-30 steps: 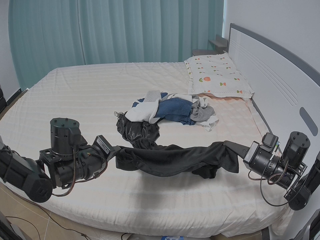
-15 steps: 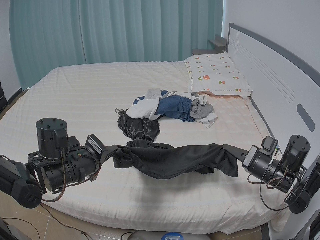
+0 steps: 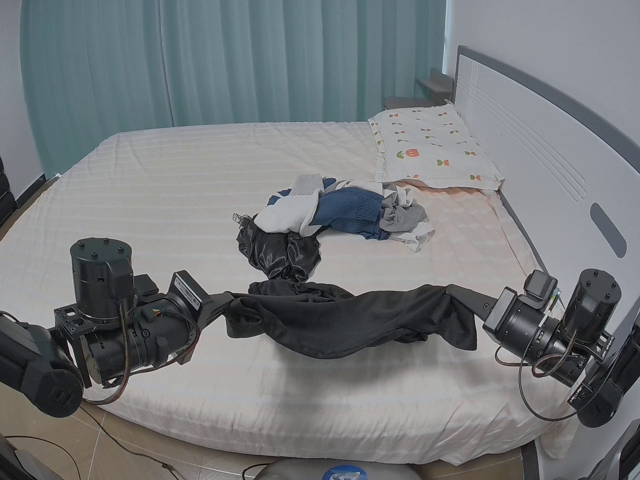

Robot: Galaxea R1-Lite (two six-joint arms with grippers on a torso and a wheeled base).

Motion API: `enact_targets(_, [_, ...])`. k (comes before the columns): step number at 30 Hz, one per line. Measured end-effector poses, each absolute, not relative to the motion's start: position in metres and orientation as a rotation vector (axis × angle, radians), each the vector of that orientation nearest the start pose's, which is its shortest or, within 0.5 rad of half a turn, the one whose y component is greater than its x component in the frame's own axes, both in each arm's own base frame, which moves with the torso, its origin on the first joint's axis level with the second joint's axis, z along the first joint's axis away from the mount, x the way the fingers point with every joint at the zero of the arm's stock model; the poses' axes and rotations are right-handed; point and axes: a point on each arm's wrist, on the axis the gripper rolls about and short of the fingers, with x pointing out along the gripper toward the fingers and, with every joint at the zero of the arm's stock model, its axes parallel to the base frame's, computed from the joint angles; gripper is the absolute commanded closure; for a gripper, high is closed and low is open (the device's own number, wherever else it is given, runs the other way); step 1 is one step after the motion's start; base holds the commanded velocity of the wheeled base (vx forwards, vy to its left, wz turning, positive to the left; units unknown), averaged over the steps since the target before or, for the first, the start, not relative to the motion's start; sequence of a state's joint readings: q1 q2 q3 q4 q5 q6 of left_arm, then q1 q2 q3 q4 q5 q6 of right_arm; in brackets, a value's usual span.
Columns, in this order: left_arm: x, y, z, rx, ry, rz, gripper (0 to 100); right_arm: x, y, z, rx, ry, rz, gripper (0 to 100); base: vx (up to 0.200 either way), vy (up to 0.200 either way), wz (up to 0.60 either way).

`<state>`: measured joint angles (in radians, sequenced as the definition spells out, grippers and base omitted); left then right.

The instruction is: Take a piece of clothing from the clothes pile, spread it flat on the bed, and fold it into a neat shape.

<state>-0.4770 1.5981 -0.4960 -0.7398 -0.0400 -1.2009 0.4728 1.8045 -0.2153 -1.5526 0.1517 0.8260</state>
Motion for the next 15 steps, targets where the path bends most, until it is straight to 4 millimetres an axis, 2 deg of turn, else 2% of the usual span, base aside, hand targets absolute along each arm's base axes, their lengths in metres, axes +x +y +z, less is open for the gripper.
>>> enact_targets(15, [0.2202, -0.1143, 0.1458, -1.084, 0.601, -0.238, 100, 0.2165, 0.1142, 0.113, 0.778, 0.268, 0.546, 100, 0.0, 0.2, 0.0])
